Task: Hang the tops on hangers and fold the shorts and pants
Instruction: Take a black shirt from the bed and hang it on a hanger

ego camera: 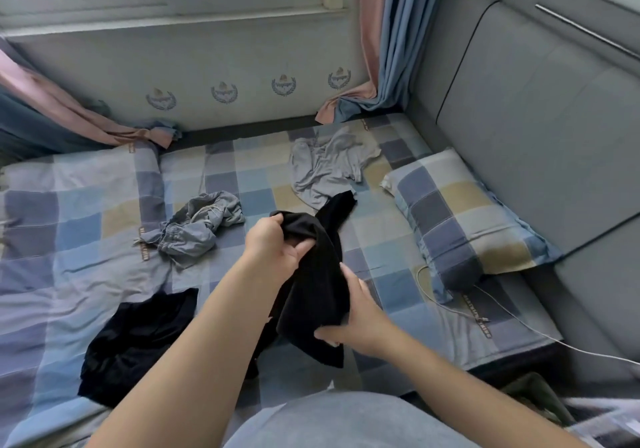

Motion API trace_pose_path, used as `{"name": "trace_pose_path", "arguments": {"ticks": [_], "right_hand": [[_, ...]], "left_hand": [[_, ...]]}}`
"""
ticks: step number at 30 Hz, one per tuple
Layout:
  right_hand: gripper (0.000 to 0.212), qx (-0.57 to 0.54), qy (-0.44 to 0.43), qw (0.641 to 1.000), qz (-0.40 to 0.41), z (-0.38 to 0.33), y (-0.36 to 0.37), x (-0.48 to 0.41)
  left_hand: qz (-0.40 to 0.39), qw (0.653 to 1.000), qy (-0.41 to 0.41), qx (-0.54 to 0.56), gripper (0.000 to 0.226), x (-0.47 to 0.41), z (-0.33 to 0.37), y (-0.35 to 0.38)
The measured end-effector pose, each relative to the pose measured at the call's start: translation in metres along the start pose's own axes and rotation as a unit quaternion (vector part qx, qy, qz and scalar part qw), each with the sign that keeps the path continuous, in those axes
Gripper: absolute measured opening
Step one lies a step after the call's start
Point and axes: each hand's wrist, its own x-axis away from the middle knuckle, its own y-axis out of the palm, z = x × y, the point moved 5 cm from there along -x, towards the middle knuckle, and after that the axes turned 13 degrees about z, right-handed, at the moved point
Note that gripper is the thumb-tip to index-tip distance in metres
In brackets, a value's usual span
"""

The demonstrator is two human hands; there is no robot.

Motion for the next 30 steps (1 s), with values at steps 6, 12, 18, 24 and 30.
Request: {"name": "trace_pose_path", "arguments": {"ticks": [6, 12, 18, 24, 30], "right_hand": [[0.013, 0.029, 0.036, 0.994, 0.095, 0.02, -0.016, -0.032], [0.018, -0.159, 0.066, 0.968, 0.184, -0.001, -0.064, -0.044], [0.012, -0.346, 0.046, 0.919, 0.183, -0.071, -0.107, -0.051], [0.02, -0.399, -0.006, 0.911, 0.104, -0.118, -0.108, -0.039], [0.018, -0.478, 0.005, 0.874, 0.083, -0.13, -0.116, -0.035]], "left_hand": [[-0.013, 0.998, -0.021, 0.056, 0.024, 0.003, 0.008, -0.003], [-0.013, 0.999, -0.012, 0.042, 0.031, -0.01, 0.012, -0.021], [-0.178, 0.933, 0.128, -0.284, 0.032, 0.01, -0.011, -0.015], [-0.197, 0.833, 0.337, -0.392, 0.057, 0.025, -0.045, 0.002], [-0.157, 0.827, 0.406, -0.357, 0.014, 0.019, -0.023, 0.002]]}}
